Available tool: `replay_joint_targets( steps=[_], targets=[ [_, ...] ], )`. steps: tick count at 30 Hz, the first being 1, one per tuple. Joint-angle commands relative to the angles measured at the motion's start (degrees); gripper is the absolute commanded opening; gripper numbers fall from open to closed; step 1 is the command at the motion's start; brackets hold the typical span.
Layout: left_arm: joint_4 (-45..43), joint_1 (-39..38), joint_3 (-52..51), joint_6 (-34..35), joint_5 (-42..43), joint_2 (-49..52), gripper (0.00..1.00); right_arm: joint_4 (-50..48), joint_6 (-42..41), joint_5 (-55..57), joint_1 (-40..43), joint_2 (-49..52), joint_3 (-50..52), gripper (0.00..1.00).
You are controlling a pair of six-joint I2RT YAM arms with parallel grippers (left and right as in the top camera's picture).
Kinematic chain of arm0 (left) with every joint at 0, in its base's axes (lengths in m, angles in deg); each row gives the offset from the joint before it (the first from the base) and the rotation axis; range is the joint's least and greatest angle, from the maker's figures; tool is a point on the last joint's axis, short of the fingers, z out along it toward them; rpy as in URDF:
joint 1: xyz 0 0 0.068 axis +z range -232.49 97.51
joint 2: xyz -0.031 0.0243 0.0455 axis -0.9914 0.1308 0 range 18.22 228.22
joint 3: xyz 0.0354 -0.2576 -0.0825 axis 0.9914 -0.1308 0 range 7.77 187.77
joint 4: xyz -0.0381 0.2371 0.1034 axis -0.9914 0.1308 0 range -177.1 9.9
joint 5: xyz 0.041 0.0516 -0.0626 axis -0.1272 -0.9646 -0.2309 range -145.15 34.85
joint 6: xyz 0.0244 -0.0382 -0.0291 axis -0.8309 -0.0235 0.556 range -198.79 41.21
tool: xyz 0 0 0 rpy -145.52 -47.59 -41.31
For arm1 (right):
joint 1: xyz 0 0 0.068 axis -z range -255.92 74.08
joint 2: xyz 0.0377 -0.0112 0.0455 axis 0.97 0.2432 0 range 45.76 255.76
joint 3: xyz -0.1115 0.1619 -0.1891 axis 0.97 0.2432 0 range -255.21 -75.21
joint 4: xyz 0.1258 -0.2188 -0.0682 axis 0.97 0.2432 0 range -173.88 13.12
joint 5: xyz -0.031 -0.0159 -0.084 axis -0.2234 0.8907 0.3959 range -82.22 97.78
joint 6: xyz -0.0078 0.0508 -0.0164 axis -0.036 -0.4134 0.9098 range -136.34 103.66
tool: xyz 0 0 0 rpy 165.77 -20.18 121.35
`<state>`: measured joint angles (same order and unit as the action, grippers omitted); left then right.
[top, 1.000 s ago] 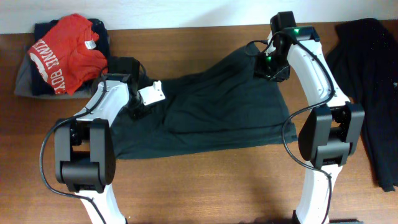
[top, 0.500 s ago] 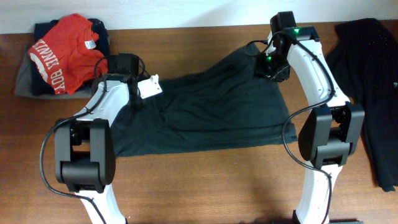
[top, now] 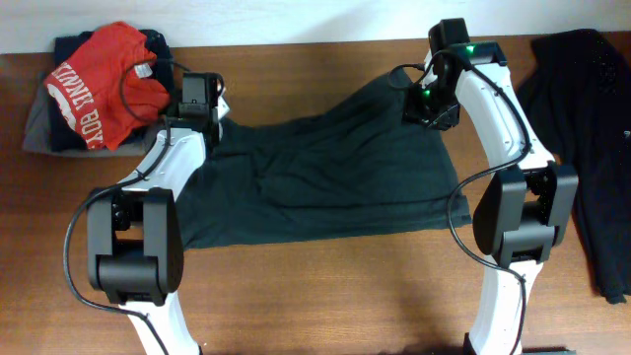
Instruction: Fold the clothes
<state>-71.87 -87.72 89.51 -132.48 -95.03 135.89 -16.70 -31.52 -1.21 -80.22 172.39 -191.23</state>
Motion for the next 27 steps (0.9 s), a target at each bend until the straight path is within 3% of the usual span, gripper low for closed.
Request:
replay_joint_targets(
  steps=[1, 4, 6, 7, 9, 11, 15, 18, 21, 27],
  targets=[
    [-1.57, -0.52, -0.07, 7.96, -18.60, 0.72, 0.20, -0.17, -0.09, 0.68, -0.20, 0.17, 0.26, 0.47],
    [-1.03, -1.88, -0.07, 13.16, -21.94, 0.72, 0.20, -0.17, -0.09, 0.68, -0.20, 0.17, 0.26, 0.47],
    [1.03, -4.52, -0.07, 15.63, -22.47, 0.72, 0.27, -0.15, -0.11, 0.68, -0.20, 0.17, 0.26, 0.47],
    [1.95, -5.64, -0.07, 15.63, -22.47, 0.72, 0.36, -0.17, -0.09, 0.66, -0.20, 0.17, 0.26, 0.47],
    [4.79, -8.09, -0.07, 15.61, -20.85, 0.72, 0.66, -0.17, -0.09, 0.66, -0.20, 0.17, 0.26, 0.47],
    [8.70, -10.40, -0.07, 15.58, -17.75, 0.72, 0.76, -0.15, -0.11, 0.66, -0.20, 0.17, 0.26, 0.47],
    [17.25, -13.68, -0.04, 16.52, -6.73, 0.72, 0.76, 0.02, -0.09, 0.66, -0.20, 0.17, 0.26, 0.47],
    [20.52, -14.27, -0.04, 24.85, -4.24, 0.72, 0.68, 0.13, -0.09, 0.66, -0.20, 0.17, 0.26, 0.47],
    [25.59, -13.57, 0.17, 33.27, -1.31, 0.70, 0.69, 0.09, -0.09, 0.66, -0.20, 0.17, 0.26, 0.47],
    [34.23, -11.56, 0.15, 34.45, 14.43, 0.72, 0.72, 0.09, -0.11, 0.66, -0.20, 0.17, 0.26, 0.47]
  ],
)
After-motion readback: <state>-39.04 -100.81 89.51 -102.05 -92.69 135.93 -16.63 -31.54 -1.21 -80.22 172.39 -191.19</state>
